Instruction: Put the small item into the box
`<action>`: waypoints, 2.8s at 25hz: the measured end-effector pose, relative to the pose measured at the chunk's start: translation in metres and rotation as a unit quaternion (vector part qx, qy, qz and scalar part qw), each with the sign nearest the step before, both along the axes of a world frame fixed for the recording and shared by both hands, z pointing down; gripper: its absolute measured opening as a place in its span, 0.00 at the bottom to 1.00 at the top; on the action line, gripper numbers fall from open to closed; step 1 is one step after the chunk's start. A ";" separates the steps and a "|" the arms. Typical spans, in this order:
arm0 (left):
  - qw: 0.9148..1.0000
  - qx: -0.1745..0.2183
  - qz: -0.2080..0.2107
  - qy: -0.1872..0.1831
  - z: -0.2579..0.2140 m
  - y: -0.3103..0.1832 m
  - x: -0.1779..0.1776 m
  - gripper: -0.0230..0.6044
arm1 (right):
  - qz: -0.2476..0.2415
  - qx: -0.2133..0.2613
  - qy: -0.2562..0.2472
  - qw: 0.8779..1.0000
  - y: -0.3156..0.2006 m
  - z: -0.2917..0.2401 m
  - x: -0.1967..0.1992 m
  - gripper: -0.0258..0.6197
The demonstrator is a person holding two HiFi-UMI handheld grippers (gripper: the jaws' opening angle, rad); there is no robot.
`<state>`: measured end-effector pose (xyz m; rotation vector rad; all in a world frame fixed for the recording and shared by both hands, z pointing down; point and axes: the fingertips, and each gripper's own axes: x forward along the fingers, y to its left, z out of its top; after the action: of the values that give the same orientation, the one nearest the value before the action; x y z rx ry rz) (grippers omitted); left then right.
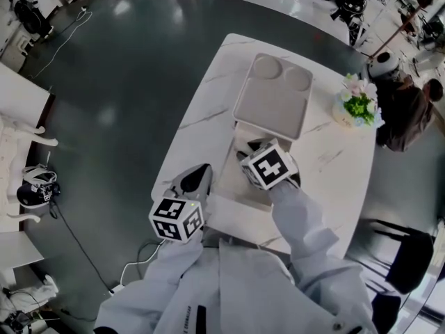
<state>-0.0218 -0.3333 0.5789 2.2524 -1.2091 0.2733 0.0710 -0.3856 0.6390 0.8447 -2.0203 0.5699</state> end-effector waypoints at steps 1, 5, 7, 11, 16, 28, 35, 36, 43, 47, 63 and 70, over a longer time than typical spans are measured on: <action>1.000 0.000 -0.001 0.000 0.001 0.000 -0.001 0.03 | -0.002 -0.001 0.005 1.000 0.000 0.002 0.000 0.23; 1.000 -0.001 -0.005 0.001 0.002 0.001 -0.005 0.03 | -0.011 -0.008 0.010 1.000 0.002 0.009 -0.005 0.23; 1.000 -0.001 -0.007 0.001 0.002 0.002 -0.006 0.03 | -0.014 -0.011 0.013 1.000 0.003 0.011 -0.005 0.23; 1.000 0.000 -0.010 0.002 0.001 0.002 -0.007 0.03 | -0.020 -0.016 0.013 1.000 0.005 0.013 -0.007 0.23; 1.000 0.002 -0.011 0.003 -0.001 0.003 -0.008 0.03 | -0.024 -0.020 0.015 0.999 0.007 0.017 -0.011 0.24; 1.000 0.009 -0.015 0.006 -0.006 0.006 -0.010 0.03 | -0.014 -0.005 0.012 1.000 0.006 0.012 -0.008 0.35; 1.000 0.020 -0.012 0.009 -0.019 0.009 -0.009 0.03 | 0.001 0.004 -0.032 0.999 0.012 -0.009 -0.010 0.33; 1.000 0.023 -0.012 0.009 -0.021 0.009 -0.008 0.03 | 0.003 0.005 -0.038 0.999 0.013 -0.012 -0.008 0.32; 0.999 0.043 -0.011 0.013 -0.039 0.013 -0.008 0.03 | 0.014 0.047 -0.061 0.997 0.018 -0.043 0.001 0.15; 0.998 0.055 -0.005 0.015 -0.050 0.016 -0.003 0.03 | 0.027 0.076 -0.074 0.994 0.022 -0.053 0.008 0.05; 0.992 0.122 0.003 0.013 -0.102 0.021 -0.008 0.03 | 0.063 0.248 -0.221 0.941 0.040 -0.146 0.022 0.03; 0.987 0.160 -0.002 0.000 -0.126 0.023 -0.021 0.03 | 0.090 0.286 -0.282 0.911 0.050 -0.179 0.029 0.03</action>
<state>-0.0424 -0.3107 0.4526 2.5193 -1.3376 0.0815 0.1001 -0.3353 0.4596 1.3399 -2.7263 0.3357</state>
